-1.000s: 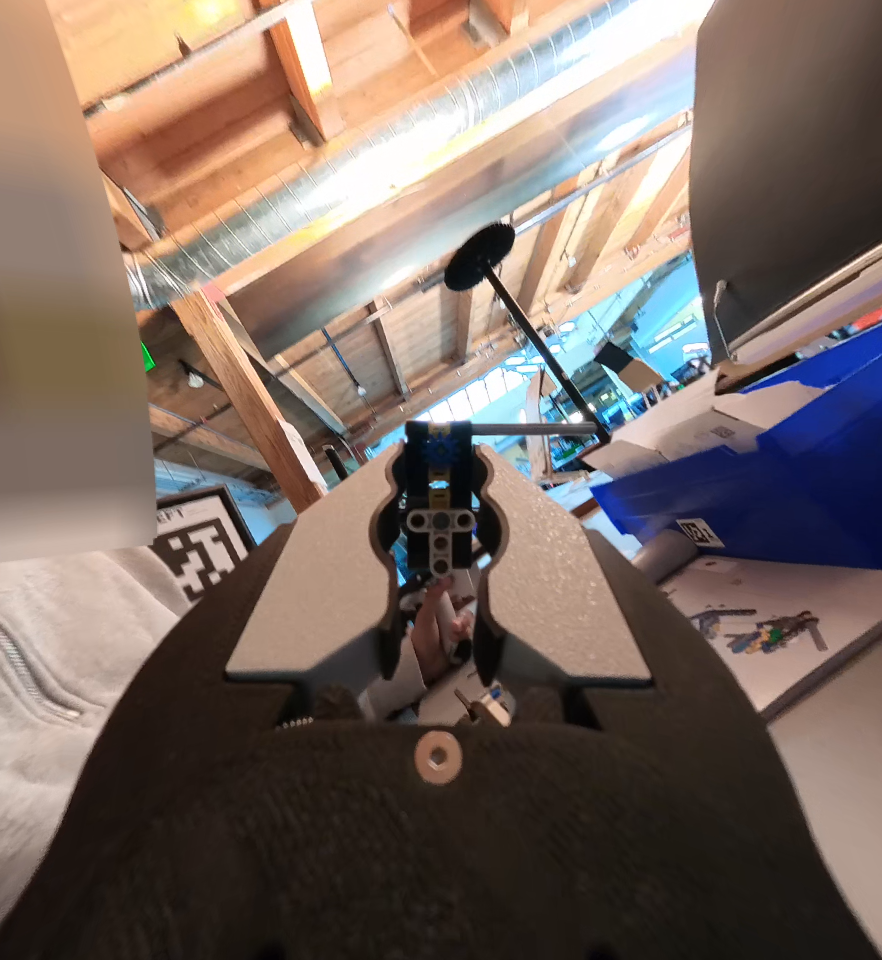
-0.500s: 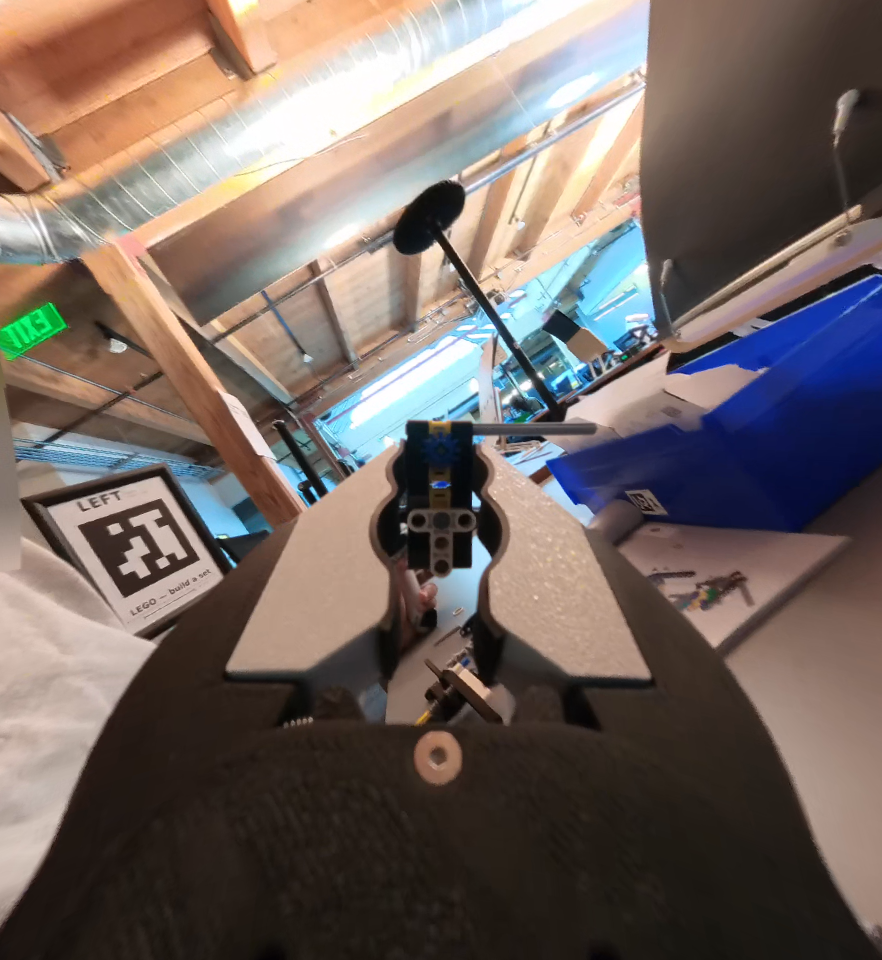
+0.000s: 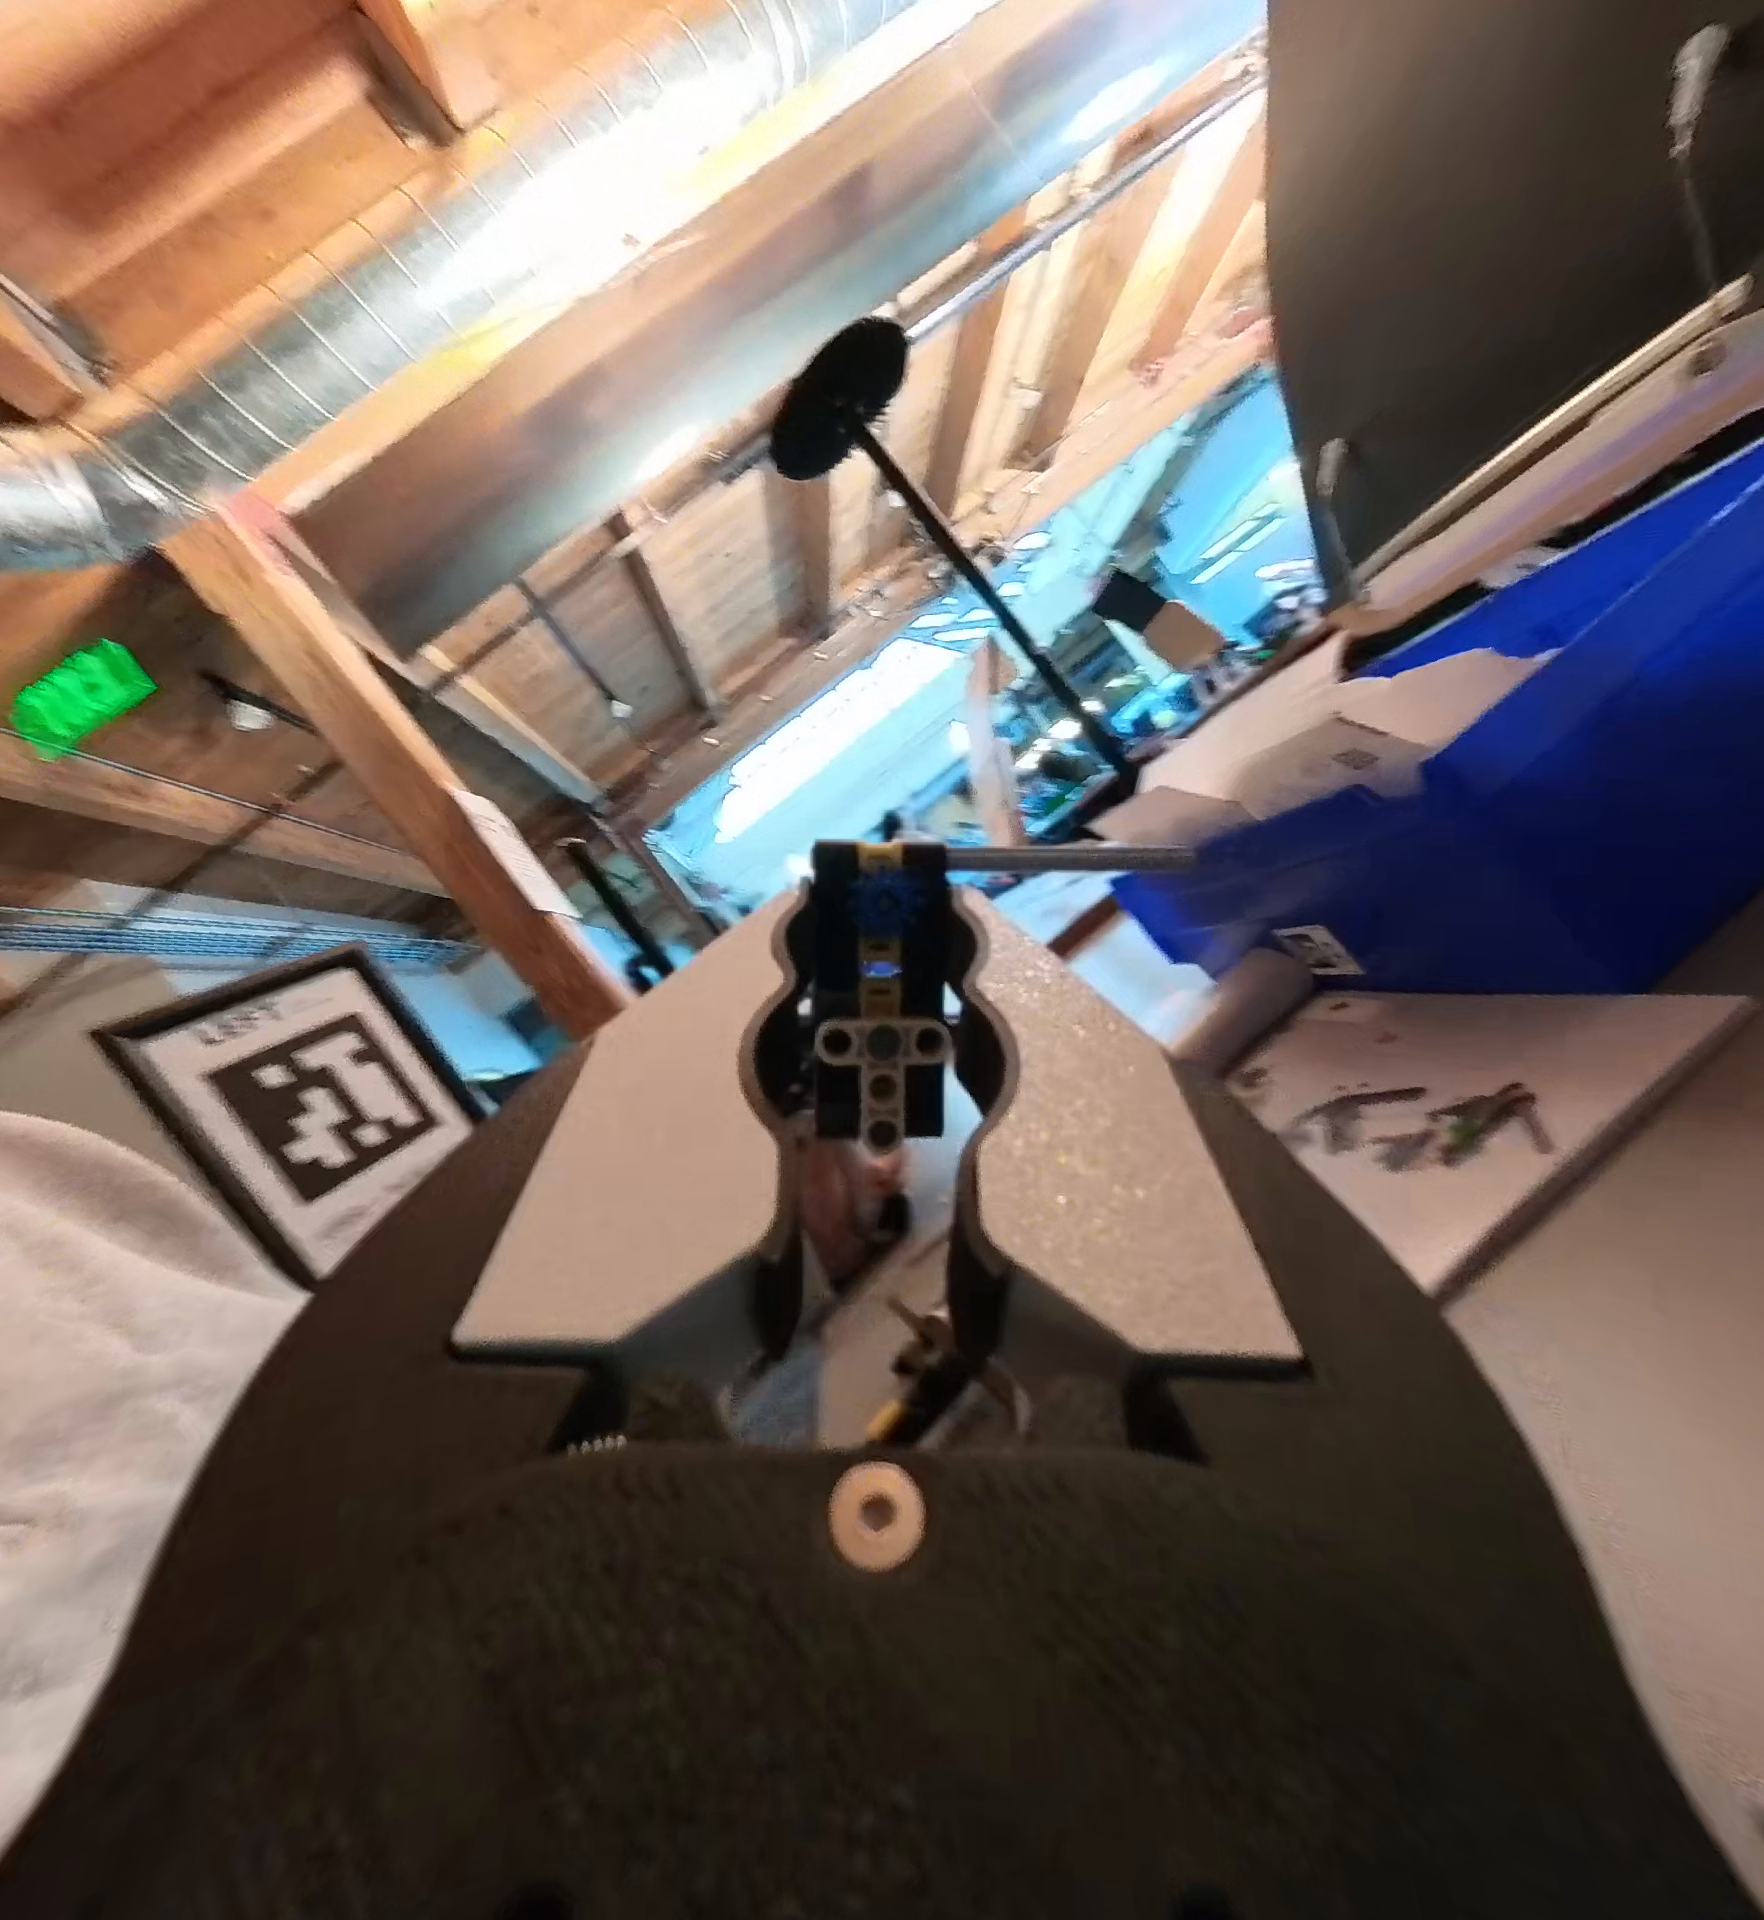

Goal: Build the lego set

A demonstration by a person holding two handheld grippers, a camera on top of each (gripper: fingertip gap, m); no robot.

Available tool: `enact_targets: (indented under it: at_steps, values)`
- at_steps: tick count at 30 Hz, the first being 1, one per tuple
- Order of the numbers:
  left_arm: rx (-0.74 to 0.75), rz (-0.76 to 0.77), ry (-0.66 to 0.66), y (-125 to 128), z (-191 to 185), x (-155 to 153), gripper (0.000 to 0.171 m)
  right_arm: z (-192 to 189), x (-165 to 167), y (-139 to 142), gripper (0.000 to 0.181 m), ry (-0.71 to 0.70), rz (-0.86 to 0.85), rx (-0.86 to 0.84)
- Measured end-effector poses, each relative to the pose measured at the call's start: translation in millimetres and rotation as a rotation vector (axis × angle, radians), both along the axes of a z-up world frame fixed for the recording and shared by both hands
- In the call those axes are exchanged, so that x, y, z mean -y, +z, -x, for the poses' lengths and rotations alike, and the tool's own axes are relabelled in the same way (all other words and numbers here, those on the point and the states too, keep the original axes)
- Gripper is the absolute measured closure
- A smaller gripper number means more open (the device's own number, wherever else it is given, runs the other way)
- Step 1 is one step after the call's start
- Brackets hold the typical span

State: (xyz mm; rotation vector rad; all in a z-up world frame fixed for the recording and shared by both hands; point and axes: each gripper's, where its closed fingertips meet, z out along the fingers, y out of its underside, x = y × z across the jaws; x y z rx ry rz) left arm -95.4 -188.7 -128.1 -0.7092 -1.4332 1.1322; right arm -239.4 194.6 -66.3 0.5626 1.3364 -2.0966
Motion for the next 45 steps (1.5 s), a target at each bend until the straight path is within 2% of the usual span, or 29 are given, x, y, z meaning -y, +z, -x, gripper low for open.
enact_targets:
  at_steps: [4,12,15,20,45]
  values:
    - [-0.001,0.003,-0.005,0,0,-1,0.122,-7,-3,11,0.159,0.146,0.15,0.119]
    - [-0.004,0.007,-0.01,1,0,-2,0.123,-15,-1,14,0.159,0.235,0.195,0.167]
    - [-0.006,0.01,-0.009,1,0,-2,0.123,-10,-7,15,0.159,0.195,0.206,0.161]
    - [-0.006,0.013,-0.01,2,0,-3,0.123,-7,-7,11,0.159,0.111,0.126,0.083]
    - [-0.008,0.008,-0.011,2,1,-3,0.123,-12,3,8,0.159,0.121,0.089,0.059]
